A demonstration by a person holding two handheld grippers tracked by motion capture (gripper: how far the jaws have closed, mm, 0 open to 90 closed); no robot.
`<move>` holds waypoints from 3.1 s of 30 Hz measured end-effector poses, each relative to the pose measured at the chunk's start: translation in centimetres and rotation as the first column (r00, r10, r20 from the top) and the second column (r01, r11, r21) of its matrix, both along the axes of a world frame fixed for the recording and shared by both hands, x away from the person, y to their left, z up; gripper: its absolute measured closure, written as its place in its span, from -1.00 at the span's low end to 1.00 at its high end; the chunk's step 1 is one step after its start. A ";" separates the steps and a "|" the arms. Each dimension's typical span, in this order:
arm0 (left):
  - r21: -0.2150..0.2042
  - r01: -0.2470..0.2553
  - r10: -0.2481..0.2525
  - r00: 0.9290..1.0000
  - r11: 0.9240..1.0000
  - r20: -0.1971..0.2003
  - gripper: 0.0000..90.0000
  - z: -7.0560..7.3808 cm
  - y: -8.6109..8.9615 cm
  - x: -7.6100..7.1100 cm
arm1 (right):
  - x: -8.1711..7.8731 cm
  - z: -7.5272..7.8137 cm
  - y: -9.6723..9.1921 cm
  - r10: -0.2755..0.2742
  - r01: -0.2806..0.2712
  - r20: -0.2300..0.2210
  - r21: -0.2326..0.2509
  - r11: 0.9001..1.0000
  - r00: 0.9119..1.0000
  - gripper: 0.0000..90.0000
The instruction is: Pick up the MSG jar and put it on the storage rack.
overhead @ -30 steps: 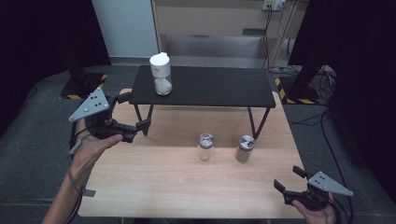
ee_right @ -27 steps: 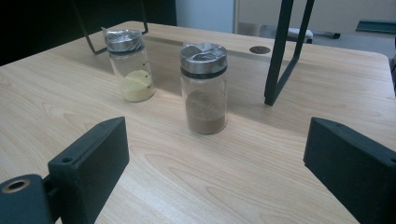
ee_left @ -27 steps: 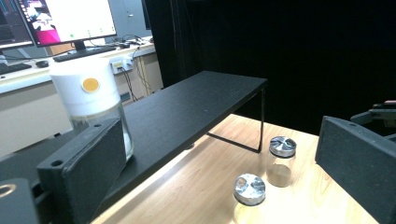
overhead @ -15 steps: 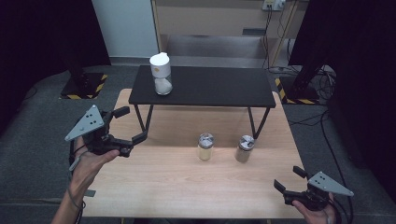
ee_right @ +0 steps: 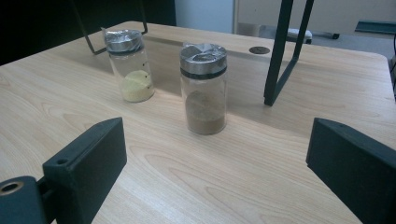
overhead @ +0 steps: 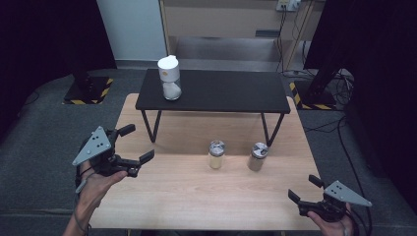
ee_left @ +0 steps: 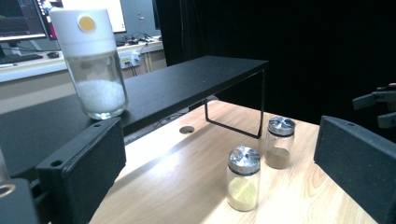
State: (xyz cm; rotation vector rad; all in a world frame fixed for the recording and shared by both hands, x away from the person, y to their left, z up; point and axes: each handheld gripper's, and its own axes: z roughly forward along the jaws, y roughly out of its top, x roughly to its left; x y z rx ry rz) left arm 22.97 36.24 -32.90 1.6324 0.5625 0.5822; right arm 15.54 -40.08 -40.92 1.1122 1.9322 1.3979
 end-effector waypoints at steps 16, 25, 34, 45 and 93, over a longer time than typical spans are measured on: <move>0.007 -0.031 0.031 0.997 1.000 -0.074 -0.98 -3.2 1.1 -1.1 | 0.1 0.0 0.0 0.007 -0.007 -0.004 0.001 1.000 1.000 -0.89; 0.009 -0.045 0.045 0.993 0.999 -0.105 -0.99 -4.8 1.3 -1.5 | 0.1 0.1 0.0 0.008 -0.008 -0.005 0.001 1.000 1.000 -0.90; 0.013 -0.063 0.064 0.991 0.998 -0.118 -0.99 -5.9 1.5 -1.9 | 0.1 0.1 0.0 0.009 -0.009 -0.005 0.001 1.000 1.000 -0.90; 0.028 -0.072 0.075 0.989 0.997 -0.127 -0.99 -7.0 1.7 -2.4 | 0.1 0.1 0.1 0.009 -0.009 -0.006 -0.001 1.000 1.000 -0.90; -0.011 -0.059 0.056 0.975 0.998 -0.217 -0.96 -10.7 2.9 -2.5 | 0.4 0.1 0.1 0.015 -0.015 -0.008 -0.001 1.000 1.000 -0.90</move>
